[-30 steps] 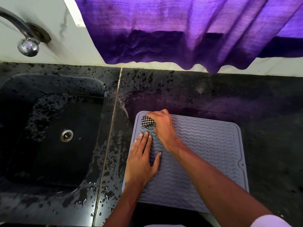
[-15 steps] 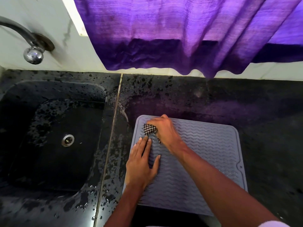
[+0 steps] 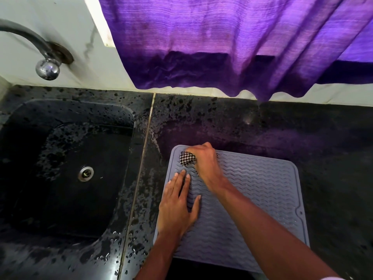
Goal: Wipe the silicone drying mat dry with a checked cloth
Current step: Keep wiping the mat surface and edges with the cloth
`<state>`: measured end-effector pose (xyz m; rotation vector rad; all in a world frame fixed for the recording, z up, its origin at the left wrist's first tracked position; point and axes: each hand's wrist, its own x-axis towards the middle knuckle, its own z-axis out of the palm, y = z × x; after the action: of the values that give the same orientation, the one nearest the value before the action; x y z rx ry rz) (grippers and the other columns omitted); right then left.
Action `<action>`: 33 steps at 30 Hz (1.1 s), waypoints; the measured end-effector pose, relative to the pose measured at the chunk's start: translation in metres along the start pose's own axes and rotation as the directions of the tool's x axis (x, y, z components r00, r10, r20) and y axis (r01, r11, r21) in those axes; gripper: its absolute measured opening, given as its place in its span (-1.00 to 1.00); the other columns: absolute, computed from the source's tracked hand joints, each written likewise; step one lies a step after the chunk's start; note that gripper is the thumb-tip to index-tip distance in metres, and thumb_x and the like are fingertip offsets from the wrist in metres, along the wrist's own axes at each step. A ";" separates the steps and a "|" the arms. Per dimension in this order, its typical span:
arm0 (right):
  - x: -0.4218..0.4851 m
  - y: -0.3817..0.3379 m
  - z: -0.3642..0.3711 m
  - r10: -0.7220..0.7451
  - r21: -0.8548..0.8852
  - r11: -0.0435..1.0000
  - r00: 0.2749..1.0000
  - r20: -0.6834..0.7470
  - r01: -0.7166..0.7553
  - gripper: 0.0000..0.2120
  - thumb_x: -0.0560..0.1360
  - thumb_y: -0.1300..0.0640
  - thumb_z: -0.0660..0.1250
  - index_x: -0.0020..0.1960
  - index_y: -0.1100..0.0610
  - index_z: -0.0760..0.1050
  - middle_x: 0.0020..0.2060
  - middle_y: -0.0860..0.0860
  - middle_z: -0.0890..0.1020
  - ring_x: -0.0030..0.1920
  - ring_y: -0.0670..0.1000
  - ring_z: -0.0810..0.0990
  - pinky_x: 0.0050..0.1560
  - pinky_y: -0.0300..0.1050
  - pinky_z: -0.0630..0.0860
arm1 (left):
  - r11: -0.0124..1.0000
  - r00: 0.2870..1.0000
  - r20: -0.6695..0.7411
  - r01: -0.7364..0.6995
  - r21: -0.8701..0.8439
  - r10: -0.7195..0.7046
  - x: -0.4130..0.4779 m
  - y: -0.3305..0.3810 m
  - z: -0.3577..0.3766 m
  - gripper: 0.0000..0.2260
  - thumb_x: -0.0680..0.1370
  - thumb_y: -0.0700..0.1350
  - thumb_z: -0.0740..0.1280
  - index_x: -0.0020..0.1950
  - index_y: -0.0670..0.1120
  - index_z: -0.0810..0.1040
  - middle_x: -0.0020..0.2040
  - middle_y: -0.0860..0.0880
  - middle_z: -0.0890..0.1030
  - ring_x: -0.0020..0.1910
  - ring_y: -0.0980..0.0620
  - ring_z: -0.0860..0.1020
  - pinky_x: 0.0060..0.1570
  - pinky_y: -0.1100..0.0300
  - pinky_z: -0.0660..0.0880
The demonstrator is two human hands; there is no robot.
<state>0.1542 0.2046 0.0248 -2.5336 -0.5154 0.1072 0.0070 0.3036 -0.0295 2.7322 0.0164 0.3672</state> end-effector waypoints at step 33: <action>-0.027 0.042 -0.056 0.258 -0.029 0.965 0.965 -0.048 -0.259 -0.62 0.32 0.39 0.34 -0.02 0.01 0.67 -0.22 0.03 0.68 -0.10 0.06 0.58 -0.06 -0.11 0.55 | 1.000 1.000 -0.017 0.016 -0.016 -0.016 -0.001 -0.001 0.002 -0.42 0.61 0.19 0.26 0.53 -0.13 0.43 0.57 -0.03 0.37 0.57 -0.02 0.31 0.50 -0.04 0.33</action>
<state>0.1534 0.1337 0.0498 -2.6197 -0.1677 0.1397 0.0071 0.3041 -0.0324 2.7118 0.0396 0.3852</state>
